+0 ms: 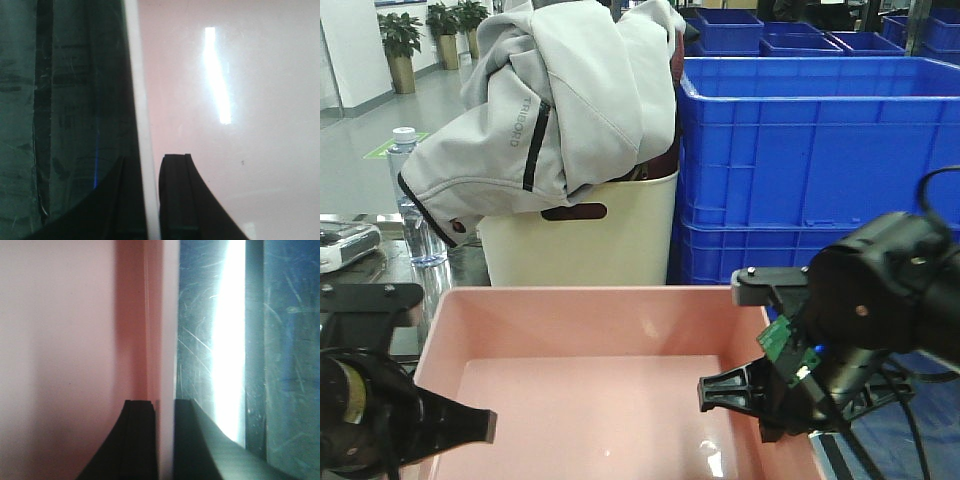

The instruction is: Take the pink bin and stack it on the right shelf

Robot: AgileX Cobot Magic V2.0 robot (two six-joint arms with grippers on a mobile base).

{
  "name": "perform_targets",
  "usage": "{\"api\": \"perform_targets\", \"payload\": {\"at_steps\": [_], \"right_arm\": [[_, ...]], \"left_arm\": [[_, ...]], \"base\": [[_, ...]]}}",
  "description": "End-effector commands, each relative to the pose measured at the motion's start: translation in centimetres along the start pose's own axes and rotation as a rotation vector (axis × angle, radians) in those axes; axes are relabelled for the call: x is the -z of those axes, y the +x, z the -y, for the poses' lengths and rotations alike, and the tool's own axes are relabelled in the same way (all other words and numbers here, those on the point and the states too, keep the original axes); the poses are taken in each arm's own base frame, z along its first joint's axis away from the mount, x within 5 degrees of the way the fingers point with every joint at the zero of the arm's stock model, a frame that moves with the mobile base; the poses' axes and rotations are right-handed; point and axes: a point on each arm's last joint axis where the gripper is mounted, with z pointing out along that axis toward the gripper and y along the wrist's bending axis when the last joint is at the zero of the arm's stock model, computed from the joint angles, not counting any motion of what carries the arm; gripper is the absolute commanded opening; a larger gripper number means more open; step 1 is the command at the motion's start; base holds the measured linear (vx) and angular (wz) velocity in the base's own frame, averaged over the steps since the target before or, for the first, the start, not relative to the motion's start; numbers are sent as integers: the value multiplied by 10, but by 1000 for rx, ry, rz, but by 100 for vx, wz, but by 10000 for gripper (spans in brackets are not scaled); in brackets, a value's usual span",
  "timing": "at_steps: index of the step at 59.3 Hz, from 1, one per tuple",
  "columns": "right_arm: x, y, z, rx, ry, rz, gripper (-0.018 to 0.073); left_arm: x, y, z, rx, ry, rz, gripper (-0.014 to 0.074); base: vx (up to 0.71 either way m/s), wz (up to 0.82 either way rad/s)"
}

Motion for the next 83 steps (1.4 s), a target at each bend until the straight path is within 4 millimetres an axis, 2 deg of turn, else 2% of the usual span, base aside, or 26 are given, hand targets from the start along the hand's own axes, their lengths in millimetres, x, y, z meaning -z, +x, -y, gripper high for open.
{"api": "perform_targets", "payload": {"at_steps": [1, 10, 16, 25, 31, 32, 37, 44, 52, 62, 72, 83], "right_arm": [[7, -10, 6, 23, 30, 77, 58], [0, -11, 1, 44, -1, 61, 207], [3, -13, 0, 58, -18, 94, 356], [27, -11, 5, 74, -47, 169, 513], [57, -2, 7, 146, -74, 237, 552], [126, 34, 8, 356, -153, 382, 542], [159, 57, 14, 413, -208, 449, 522], [177, 82, 24, 446, -262, 491, 494], [162, 115, 40, 467, -287, 509, 459], [128, 158, 62, 486, -282, 498, 403], [101, 189, 77, 504, -276, 491, 302], [83, 204, 83, 511, -281, 498, 116]], "left_arm": [[6, -13, 3, -37, 20, 94, 258], [1, -13, 5, -56, 13, 80, 468], [5, -13, 3, -59, 15, 87, 576], [29, -10, 0, -112, 84, 124, 611], [55, -4, -3, -185, 178, 162, 594], [117, 24, -17, -348, 380, 304, 531], [133, 47, -28, -396, 441, 371, 496], [139, 78, -44, -399, 470, 419, 456], [141, 107, -60, -386, 485, 470, 416], [134, 132, -71, -381, 491, 500, 360], [119, 140, -72, -382, 485, 486, 280], [109, 141, -70, -407, 476, 520, 120]], "base": [[0, 0], [0, 0], [0, 0], [0, 0], [0, 0], [0, 0], [0, 0], [0, 0], [0, 0], [0, 0], [0, 0], [0, 0]]}}
